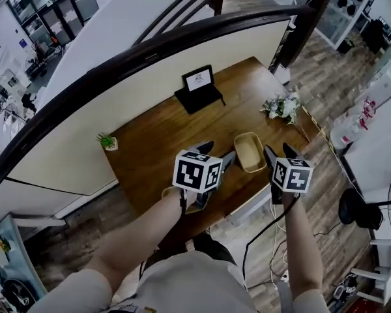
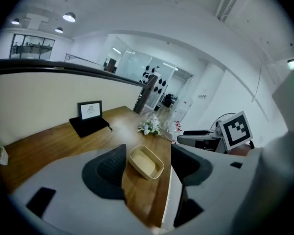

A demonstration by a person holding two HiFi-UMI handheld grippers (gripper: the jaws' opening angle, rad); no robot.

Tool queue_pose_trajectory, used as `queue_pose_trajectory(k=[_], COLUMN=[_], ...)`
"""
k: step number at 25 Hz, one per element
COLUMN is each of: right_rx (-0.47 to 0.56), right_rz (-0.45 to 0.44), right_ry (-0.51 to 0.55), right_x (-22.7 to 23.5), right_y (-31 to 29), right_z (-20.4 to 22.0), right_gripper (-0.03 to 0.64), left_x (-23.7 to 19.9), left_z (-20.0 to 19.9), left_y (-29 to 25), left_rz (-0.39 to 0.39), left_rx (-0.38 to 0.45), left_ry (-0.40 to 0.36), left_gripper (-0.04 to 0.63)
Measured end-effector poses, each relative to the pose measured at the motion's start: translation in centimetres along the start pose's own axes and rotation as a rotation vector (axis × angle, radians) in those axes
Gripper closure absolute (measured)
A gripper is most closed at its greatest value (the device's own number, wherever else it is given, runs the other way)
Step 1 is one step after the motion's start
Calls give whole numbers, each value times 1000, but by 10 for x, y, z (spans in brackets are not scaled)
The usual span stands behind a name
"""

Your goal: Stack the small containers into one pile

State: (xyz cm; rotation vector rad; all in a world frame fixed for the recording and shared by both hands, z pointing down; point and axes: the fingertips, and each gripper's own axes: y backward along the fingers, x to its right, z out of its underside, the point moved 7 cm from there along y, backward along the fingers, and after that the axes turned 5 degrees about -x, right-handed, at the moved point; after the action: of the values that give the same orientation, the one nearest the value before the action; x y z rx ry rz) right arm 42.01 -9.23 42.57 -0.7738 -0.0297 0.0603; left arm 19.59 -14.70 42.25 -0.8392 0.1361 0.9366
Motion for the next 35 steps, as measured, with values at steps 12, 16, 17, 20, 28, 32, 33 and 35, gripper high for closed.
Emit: queue_pose_trajectory(k=[12,16,17,20,28,32,33,35], right_rx=[-271,-343,-357,-391,-459,-466,-464,-458], right_rz=[-81,-84,-87,-87,-82,-83,-88,-101], right_ry=[-30,-23,-25,-11,-11,-14,-15,-18], right_x=[49,55,56,57,58,58,56,51], right_y=[-111,-140,-146,-162,-186,-184,-183,-180], right_z=[39,55,59,66,90,95,95,94], right_gripper=[362,396,397,399,432,529,555,576], left_x=[-20,-30,-32,-37,-45,-42,-41,-41], left_z=[42,62,67,79,96,97,96,94], left_y=[-134,-167,-175,-197,-230,-231,-231,-227], left_rz=[12,6,4,-15,-54,-35,-34,-37], left_rx=[-201,-261,-273,-316,-388,-387,-382,-371], left_ry=[221,277,291,301,259,262,261,259], left_gripper=[337,337,337,337,385,434,468,530])
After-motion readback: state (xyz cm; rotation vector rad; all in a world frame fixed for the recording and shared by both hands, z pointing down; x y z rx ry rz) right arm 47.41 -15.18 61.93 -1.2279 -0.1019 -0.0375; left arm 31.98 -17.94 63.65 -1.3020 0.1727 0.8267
